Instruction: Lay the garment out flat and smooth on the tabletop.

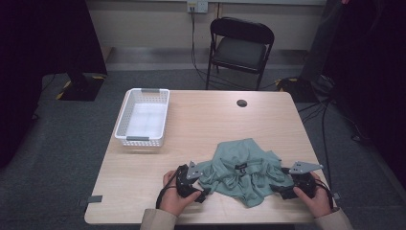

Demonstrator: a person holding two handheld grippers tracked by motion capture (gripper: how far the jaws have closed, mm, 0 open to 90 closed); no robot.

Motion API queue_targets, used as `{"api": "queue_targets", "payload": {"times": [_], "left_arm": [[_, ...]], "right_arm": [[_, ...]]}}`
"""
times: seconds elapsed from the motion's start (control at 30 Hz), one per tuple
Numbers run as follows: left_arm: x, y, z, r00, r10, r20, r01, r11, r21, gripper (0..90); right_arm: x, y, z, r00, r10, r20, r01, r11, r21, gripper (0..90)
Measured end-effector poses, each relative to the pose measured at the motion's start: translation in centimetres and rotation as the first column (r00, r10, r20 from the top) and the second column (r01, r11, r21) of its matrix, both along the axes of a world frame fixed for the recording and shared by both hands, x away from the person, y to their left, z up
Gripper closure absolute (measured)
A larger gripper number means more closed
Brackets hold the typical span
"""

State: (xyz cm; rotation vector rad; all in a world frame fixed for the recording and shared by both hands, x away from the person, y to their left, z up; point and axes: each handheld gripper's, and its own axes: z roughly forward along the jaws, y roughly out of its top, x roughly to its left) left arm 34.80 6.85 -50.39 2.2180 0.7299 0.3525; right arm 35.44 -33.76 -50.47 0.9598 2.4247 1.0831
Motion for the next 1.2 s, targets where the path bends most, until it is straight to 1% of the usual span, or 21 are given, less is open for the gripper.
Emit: {"api": "queue_targets", "payload": {"times": [0.3, 0.43, 0.5, 0.53, 0.6, 0.63, 0.67, 0.7, 0.73, 0.77, 0.8, 0.87, 0.9, 0.97, 1.07, 1.1, 1.13, 1.2], "left_arm": [[0.0, 0.0, 0.0, 1.0000, 0.000, 0.000, 0.000, 1.0000, -0.001, 10.9], [0.0, 0.0, 0.0, 0.9999, 0.015, -0.003, -0.015, 0.9998, -0.014, 12.9], [-0.1, 0.1, 0.2, 0.9997, 0.016, -0.019, -0.017, 0.9994, -0.031, 13.6], [-0.1, 0.2, 0.3, 0.9997, 0.018, -0.017, -0.018, 0.9990, -0.041, 13.7], [-0.2, 0.2, 0.8, 0.9999, 0.015, -0.003, -0.015, 0.9982, -0.057, 13.6], [-0.2, 0.2, 0.8, 0.9999, 0.015, -0.003, -0.015, 0.9982, -0.057, 13.5], [-0.2, 0.3, 1.4, 0.9997, 0.024, 0.009, -0.023, 0.9966, -0.079, 13.5], [-0.2, 0.2, 1.6, 0.9995, 0.025, 0.017, -0.023, 0.9963, -0.082, 13.8], [-0.1, 0.2, 1.8, 0.9994, 0.025, 0.025, -0.023, 0.9961, -0.085, 14.4], [-0.1, 0.2, 1.8, 0.9994, 0.025, 0.025, -0.023, 0.9961, -0.085, 15.4], [0.3, 0.1, 2.2, 0.9991, 0.031, 0.031, -0.027, 0.9944, -0.102, 16.9], [0.8, -0.1, 2.3, 0.9986, 0.041, 0.034, -0.037, 0.9931, -0.112, 18.9], [0.8, -0.1, 2.3, 0.9986, 0.041, 0.034, -0.037, 0.9931, -0.112, 19.8], [1.4, -0.5, 2.4, 0.9984, 0.043, 0.035, -0.039, 0.9928, -0.114, 21.1], [2.0, -0.7, 2.5, 0.9980, 0.050, 0.038, -0.046, 0.9921, -0.117, 27.3], [2.3, -0.8, 2.6, 0.9979, 0.056, 0.034, -0.051, 0.9910, -0.124, 28.4], [2.5, -0.9, 2.6, 0.9976, 0.059, 0.036, -0.054, 0.9895, -0.134, 28.8], [2.8, -1.1, 2.7, 0.9982, 0.047, 0.037, -0.041, 0.9900, -0.135, 36.3]], "right_arm": [[0.0, 0.0, 0.0, 1.0000, 0.000, -0.001, 0.000, 1.0000, 0.003, 11.4], [-0.1, -0.2, 0.2, 1.0000, -0.007, -0.005, 0.007, 0.9998, 0.020, 13.3], [-0.1, -0.4, 0.7, 0.9999, -0.010, 0.006, 0.010, 0.9992, 0.040, 13.6], [-0.1, -0.6, 0.9, 0.9998, -0.017, 0.006, 0.016, 0.9982, 0.058, 13.2], [-0.1, -0.9, 1.4, 0.9997, -0.021, 0.012, 0.019, 0.9945, 0.103, 13.4], [-0.1, -0.9, 1.7, 0.9996, -0.022, 0.019, 0.019, 0.9938, 0.109, 14.2], [-0.1, -0.9, 1.9, 0.9993, -0.023, 0.029, 0.019, 0.9937, 0.110, 15.1], [-0.1, -0.9, 2.0, 0.9990, -0.026, 0.036, 0.021, 0.9925, 0.120, 16.0], [0.0, -0.9, 2.1, 0.9990, -0.024, 0.038, 0.018, 0.9906, 0.135, 17.7], [0.1, -0.9, 2.1, 0.9992, -0.017, 0.036, 0.012, 0.9884, 0.151, 21.6], [0.3, -0.8, 2.2, 0.9993, -0.010, 0.037, 0.004, 0.9868, 0.162, 24.9], [0.6, -0.6, 2.2, 0.9990, -0.014, 0.043, 0.006, 0.9853, 0.171, 25.8], [0.8, -0.5, 2.2, 0.9991, -0.014, 0.040, 0.007, 0.9847, 0.174, 27.9], [1.1, -0.3, 2.2, 0.9990, -0.017, 0.042, 0.009, 0.9831, 0.183, 31.8], [1.5, -0.1, 2.2, 0.9985, -0.017, 0.051, 0.008, 0.9831, 0.183, 40.5], [1.6, -0.1, 2.2, 0.9988, -0.017, 0.045, 0.008, 0.9834, 0.181, 43.2], [1.8, -0.1, 2.2, 0.9989, -0.017, 0.044, 0.008, 0.9827, 0.185, 44.2], [2.0, -0.1, 2.1, 0.9990, -0.022, 0.039, 0.014, 0.9784, 0.206, 46.1]]}}
